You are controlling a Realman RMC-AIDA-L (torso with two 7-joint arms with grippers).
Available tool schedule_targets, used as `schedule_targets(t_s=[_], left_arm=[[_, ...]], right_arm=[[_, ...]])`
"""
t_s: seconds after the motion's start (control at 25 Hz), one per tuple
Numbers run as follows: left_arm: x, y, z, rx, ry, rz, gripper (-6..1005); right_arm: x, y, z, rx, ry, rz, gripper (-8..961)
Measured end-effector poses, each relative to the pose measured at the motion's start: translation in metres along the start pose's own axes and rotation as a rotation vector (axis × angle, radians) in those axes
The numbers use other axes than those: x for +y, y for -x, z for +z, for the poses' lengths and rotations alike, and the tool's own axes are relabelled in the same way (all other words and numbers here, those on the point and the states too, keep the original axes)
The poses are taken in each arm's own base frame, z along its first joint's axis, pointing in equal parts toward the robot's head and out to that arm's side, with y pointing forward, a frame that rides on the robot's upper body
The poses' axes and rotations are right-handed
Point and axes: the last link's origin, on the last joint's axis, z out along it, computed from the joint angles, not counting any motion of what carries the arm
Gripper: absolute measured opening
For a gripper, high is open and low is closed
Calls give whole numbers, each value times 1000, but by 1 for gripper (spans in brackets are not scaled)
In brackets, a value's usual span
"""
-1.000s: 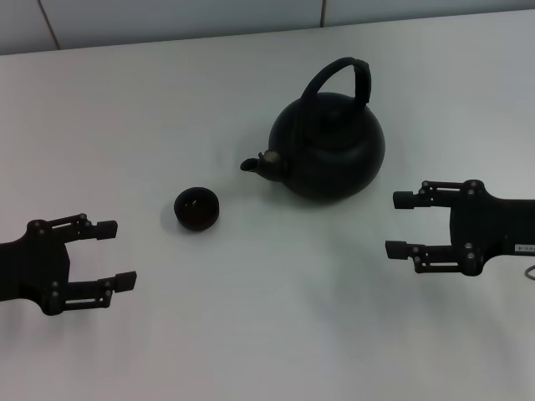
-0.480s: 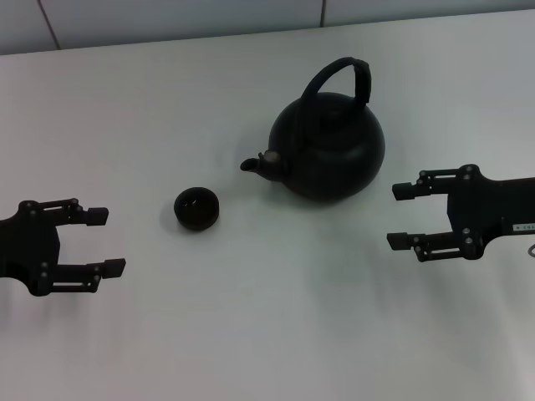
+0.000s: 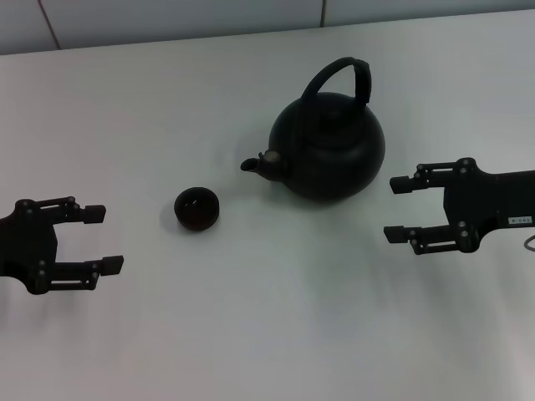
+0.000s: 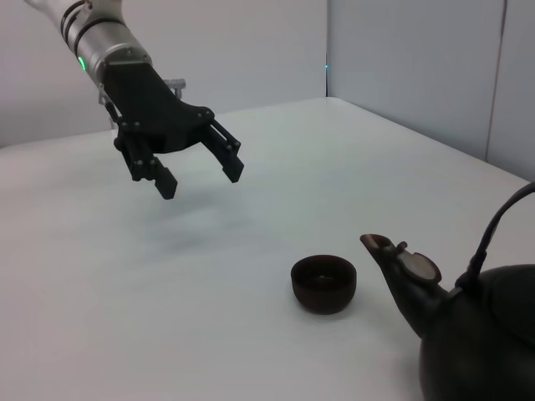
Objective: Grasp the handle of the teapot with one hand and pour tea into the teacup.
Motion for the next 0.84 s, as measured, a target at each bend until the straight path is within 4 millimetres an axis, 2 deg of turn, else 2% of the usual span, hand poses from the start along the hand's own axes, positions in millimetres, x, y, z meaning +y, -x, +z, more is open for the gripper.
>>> schedule_targets(t_s=[0.84], left_arm=[[-2, -2, 3, -1, -7, 6, 807]], right_arm=[[-5, 3, 2, 4, -15, -19, 719]])
